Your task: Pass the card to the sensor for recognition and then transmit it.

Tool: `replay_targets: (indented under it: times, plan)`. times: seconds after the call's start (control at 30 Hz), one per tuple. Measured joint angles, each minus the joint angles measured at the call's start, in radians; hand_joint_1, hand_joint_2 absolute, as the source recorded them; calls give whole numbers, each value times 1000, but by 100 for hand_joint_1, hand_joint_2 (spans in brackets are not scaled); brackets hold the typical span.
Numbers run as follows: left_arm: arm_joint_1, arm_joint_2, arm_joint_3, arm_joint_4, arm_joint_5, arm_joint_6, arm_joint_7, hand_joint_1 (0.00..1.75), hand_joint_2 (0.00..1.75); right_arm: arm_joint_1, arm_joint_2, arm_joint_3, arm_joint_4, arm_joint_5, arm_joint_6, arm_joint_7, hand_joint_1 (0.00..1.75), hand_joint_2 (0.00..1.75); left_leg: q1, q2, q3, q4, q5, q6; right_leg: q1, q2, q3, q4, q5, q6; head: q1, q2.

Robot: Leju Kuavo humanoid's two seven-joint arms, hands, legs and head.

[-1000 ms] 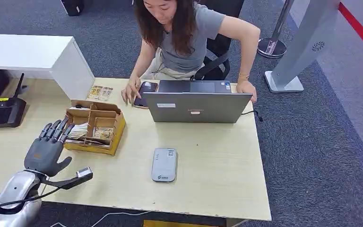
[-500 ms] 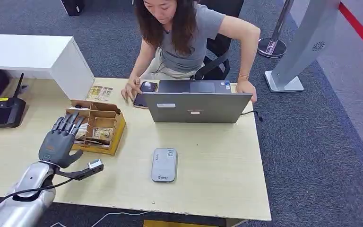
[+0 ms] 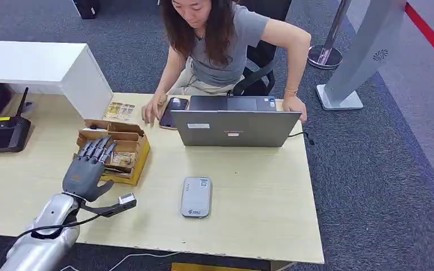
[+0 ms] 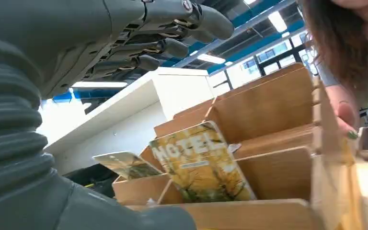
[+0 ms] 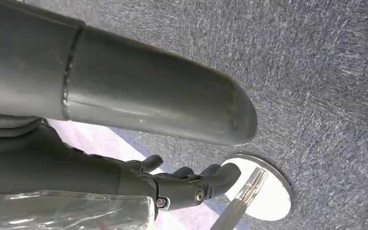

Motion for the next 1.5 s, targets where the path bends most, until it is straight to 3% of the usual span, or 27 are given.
replay_targets:
  times: [0.23, 0.27, 0.3, 0.87, 1.5]
  plan:
    - [-5, -11, -18, 7, 0, 1, 0, 5, 175, -1, 0, 0, 0, 3, -2, 0, 0, 0, 0, 0, 0, 0, 0, 0, 0, 0, 0, 0, 0, 0, 0, 0]
    - [-6, -11, -18, 8, 0, 1, 0, 148, 175, -1, 0, 0, 0, 3, -2, 0, 0, 0, 0, 0, 0, 0, 0, 0, 0, 0, 0, 0, 0, 0, 0, 0]
    - [-6, -12, -18, 8, 1, 0, 0, 175, 175, -1, 0, 0, 0, 3, -2, 0, 0, 0, 0, 0, 0, 0, 0, 0, 0, 0, 0, 0, 0, 0, 0, 0]
    - [-25, -20, -31, 37, 1, -24, 62, 175, 175, -2, 0, 1, 0, -3, -8, 10, 0, 0, 0, 0, 0, 0, 0, 0, 0, 0, 0, 0, 0, 0, 0, 0]
    - [-58, -26, -34, 50, -2, -39, 64, 175, 175, -2, 0, 3, 0, -3, -6, 21, 0, 0, 0, 0, 0, 0, 0, 0, 0, 0, 0, 0, 0, 0, 0, 0]
